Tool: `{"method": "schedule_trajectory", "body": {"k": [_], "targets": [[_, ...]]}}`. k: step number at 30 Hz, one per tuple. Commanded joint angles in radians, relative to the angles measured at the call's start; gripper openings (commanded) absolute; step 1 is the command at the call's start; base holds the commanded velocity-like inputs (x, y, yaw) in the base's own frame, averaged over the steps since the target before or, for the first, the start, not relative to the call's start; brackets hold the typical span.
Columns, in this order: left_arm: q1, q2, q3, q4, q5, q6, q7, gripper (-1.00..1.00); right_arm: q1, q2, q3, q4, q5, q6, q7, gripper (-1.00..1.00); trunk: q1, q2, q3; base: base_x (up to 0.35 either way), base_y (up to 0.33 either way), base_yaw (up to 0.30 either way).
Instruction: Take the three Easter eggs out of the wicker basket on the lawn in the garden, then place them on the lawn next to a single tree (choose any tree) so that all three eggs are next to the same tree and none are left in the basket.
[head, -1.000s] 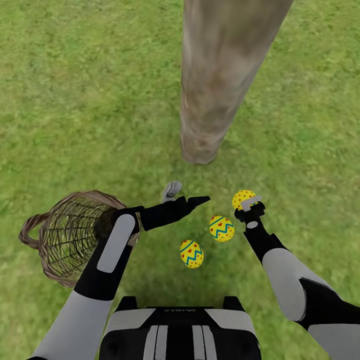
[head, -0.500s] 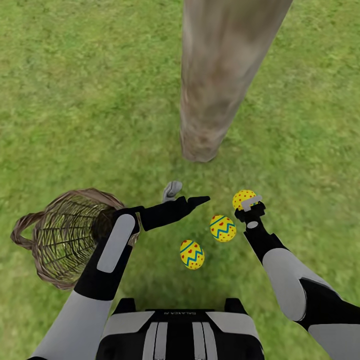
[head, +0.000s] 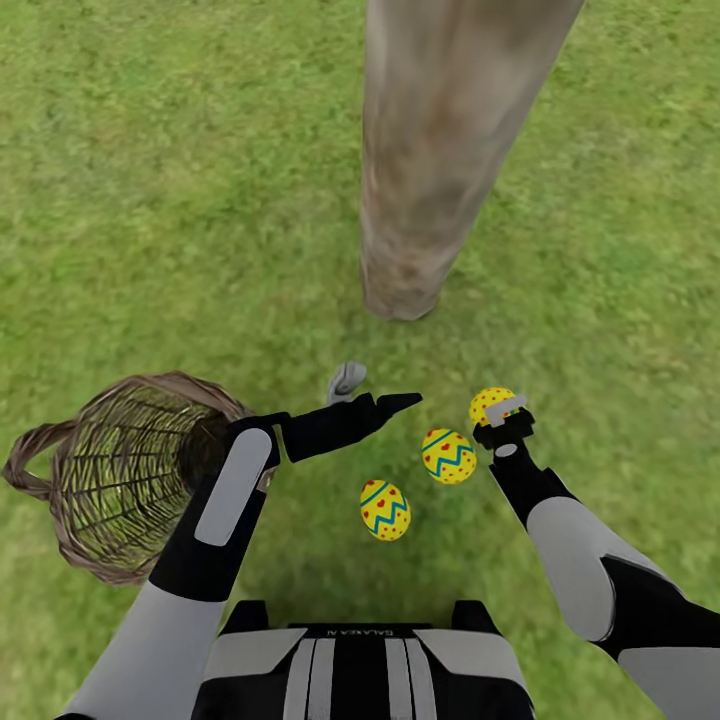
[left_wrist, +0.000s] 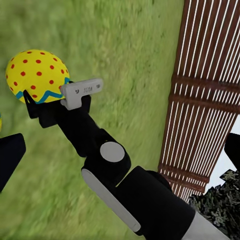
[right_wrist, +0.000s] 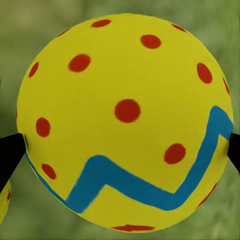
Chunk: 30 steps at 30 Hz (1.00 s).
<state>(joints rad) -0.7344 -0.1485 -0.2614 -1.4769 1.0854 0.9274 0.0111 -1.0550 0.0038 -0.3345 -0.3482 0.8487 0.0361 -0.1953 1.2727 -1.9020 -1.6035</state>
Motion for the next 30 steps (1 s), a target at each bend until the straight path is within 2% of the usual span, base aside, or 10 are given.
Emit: {"method": "schedule_trajectory", "body": {"k": [1,8,9,12,13,20,24,25,26,30], "targets": [[0.0,0.0,0.001,0.0,0.002,0.004,0.001,1.0,0.0,0.001,-0.001,0.0,0.007,0.004,-0.004,-1.0,0.004,-0.007,-0.004,0.0,0.0,0.0],[0.0,0.0,0.001,-0.001,0.002,0.004,0.001,1.0,0.0,0.001,-0.001,-0.001,0.006,0.002,-0.004,-1.0,0.031,-0.056,-0.025,0.0,0.0,0.0],[0.005,0.005,-0.005,0.005,0.007,-0.002,0.007,1.0,0.005,0.005,0.004,-0.007,0.004,0.008,0.002,-1.0,0.031,-0.056,-0.025,0.0,0.0,0.0],[0.022,0.022,0.001,0.022,0.021,-0.009,-0.005,1.0,-0.004,-0.004,0.021,-0.013,0.022,0.006,-0.005,-1.0,0.031,-0.056,-0.025,0.0,0.0,0.0],[0.028,0.028,0.004,0.016,0.015,-0.003,-0.007,1.0,-0.006,-0.004,0.026,-0.008,0.028,0.006,-0.005,-1.0,0.031,-0.056,-0.025,0.0,0.0,0.0],[0.052,0.031,0.008,-0.01,0.007,0.005,-0.008,1.0,-0.008,0.0,0.064,0.006,0.068,0.016,-0.003,-1.0,0.031,-0.056,-0.025,0.0,0.0,0.0],[0.053,0.031,0.018,-0.011,0.007,0.005,-0.008,1.0,-0.008,-0.001,0.067,0.006,0.091,0.038,0.0,-1.0,0.031,-0.056,-0.025,0.0,0.0,0.0],[0.052,0.031,0.022,-0.011,0.007,0.005,-0.008,1.0,-0.008,-0.001,0.068,0.006,0.096,0.044,0.001,1.0,0.031,-0.056,-0.025,0.0,0.0,0.0],[0.052,0.03,0.03,-0.011,0.007,0.006,-0.008,1.0,-0.008,-0.001,0.068,0.006,0.111,0.066,0.002,1.0,0.031,-0.056,-0.025,0.0,0.0,0.0],[0.052,0.03,0.043,-0.011,0.007,0.007,-0.008,1.0,-0.008,-0.002,0.068,0.006,0.112,0.067,0.002,1.0,0.031,-0.056,-0.025,0.0,0.0,0.0]]}}
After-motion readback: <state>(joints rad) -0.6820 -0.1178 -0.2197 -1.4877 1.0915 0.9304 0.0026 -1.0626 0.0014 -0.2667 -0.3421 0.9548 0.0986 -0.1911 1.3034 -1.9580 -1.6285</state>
